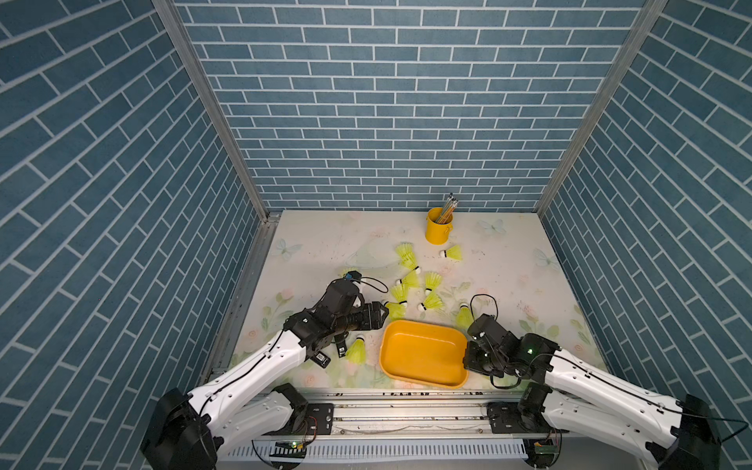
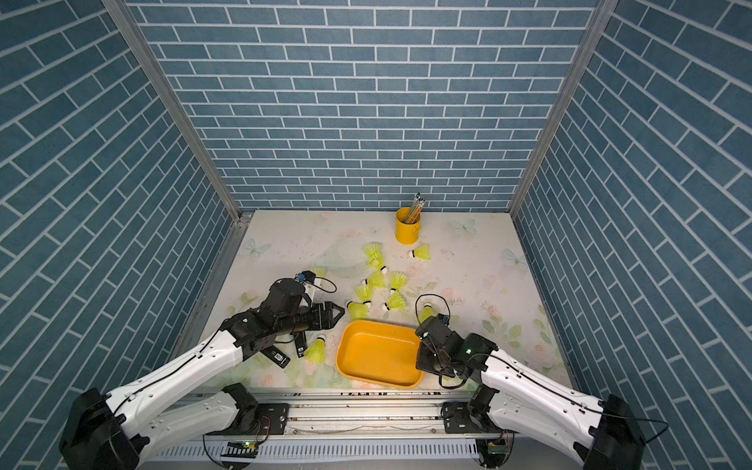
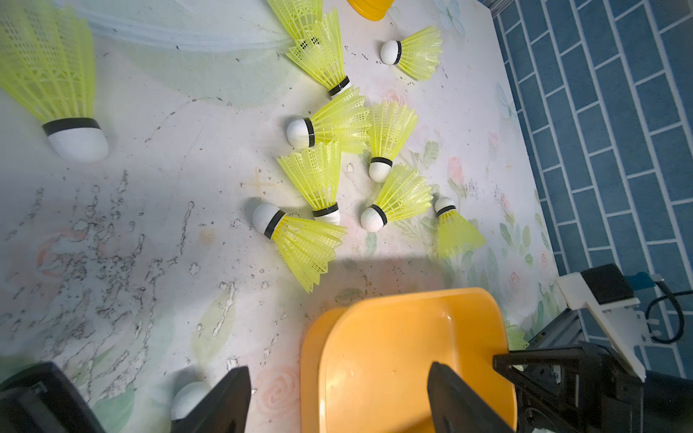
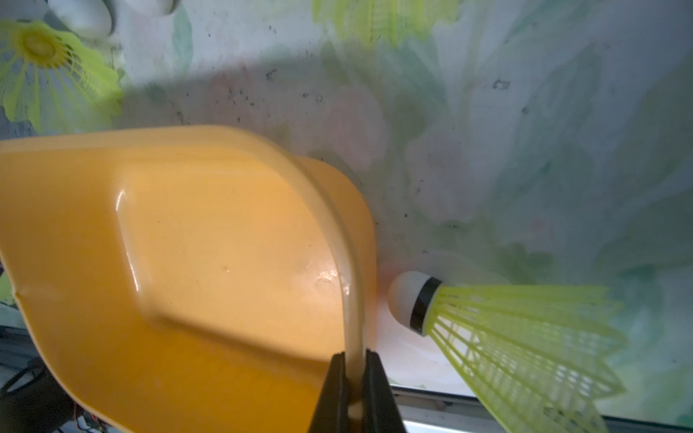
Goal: Put the shuttlecocks into the storage box
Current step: Place the storage box at the center of the board.
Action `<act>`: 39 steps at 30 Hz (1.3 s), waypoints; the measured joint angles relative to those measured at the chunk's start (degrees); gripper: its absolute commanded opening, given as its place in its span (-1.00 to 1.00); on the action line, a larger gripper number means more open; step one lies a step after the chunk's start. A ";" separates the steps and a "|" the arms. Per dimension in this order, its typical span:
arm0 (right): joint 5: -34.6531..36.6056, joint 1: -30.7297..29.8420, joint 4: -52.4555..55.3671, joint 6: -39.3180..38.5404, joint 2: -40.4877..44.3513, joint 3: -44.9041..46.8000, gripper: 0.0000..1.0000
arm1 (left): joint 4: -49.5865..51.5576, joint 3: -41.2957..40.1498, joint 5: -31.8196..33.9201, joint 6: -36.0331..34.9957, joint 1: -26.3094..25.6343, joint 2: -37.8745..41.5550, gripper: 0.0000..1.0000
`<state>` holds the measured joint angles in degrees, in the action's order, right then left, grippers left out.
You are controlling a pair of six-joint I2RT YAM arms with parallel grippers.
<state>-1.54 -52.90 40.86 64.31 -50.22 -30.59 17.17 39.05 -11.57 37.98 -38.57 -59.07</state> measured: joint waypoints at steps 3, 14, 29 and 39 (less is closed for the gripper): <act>-0.11 0.31 -2.05 -2.10 -3.21 -0.90 -1.00 | -0.02 0.00 -0.02 0.02 -0.11 -0.02 0.61; -0.74 0.44 -3.04 -9.33 -9.25 -4.33 -0.27 | -0.15 0.02 0.13 0.22 -0.11 -0.02 0.64; -0.02 0.46 5.49 -1.73 1.90 -4.87 -0.10 | -1.68 0.02 -0.22 0.39 -1.46 -0.33 0.65; -2.71 0.48 9.73 25.16 17.99 2.03 0.17 | -4.66 0.13 -1.81 -0.46 -8.24 -3.85 0.64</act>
<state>-4.25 -52.42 50.59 89.47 -32.23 -28.56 12.51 39.18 -13.39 37.52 -46.81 -62.92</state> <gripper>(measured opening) 0.543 0.822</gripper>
